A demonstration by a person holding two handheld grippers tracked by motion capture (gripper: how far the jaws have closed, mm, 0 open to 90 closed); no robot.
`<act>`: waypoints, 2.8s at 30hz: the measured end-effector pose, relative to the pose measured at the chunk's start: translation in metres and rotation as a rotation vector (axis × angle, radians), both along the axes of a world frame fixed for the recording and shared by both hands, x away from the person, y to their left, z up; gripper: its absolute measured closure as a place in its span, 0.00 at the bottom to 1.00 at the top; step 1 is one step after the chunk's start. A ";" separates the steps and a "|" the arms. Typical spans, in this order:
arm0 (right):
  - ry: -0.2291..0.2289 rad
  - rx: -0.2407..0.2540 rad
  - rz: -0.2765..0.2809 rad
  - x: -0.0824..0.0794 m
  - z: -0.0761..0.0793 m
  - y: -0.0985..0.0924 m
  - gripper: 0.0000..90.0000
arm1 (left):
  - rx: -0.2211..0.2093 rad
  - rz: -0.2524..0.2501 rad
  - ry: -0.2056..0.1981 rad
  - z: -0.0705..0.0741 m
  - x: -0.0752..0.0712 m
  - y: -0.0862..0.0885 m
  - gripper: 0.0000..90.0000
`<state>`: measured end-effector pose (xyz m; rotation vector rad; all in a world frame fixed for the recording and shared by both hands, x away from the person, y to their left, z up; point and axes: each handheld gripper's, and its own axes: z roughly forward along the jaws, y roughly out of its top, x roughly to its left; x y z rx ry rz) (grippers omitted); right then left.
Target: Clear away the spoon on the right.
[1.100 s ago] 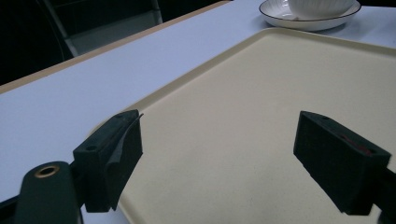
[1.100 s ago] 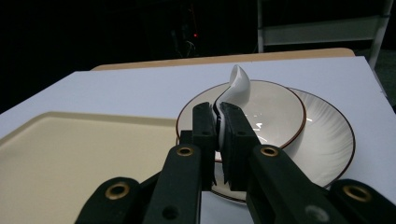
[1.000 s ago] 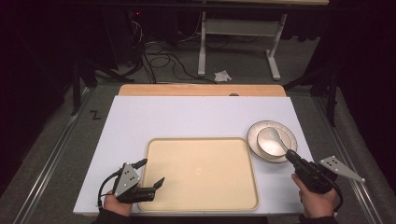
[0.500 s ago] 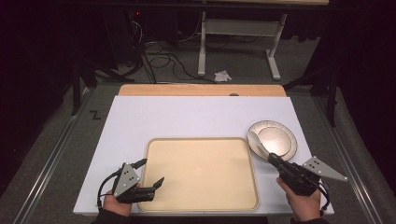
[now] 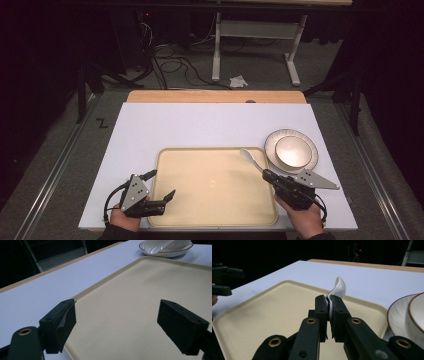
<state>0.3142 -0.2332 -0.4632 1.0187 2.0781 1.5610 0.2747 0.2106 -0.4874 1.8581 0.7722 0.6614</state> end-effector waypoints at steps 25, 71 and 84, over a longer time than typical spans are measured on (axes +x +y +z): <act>0.060 -0.097 0.047 0.004 -0.022 0.020 0.97 | -0.004 0.001 0.000 0.000 0.000 0.000 0.18; 0.142 -0.237 -0.034 0.014 -0.033 0.019 1.00 | -0.003 -0.001 -0.004 0.001 -0.001 0.001 0.18; 0.227 -0.339 0.002 0.008 -0.045 0.023 1.00 | -0.008 0.000 -0.008 0.002 -0.002 0.002 0.18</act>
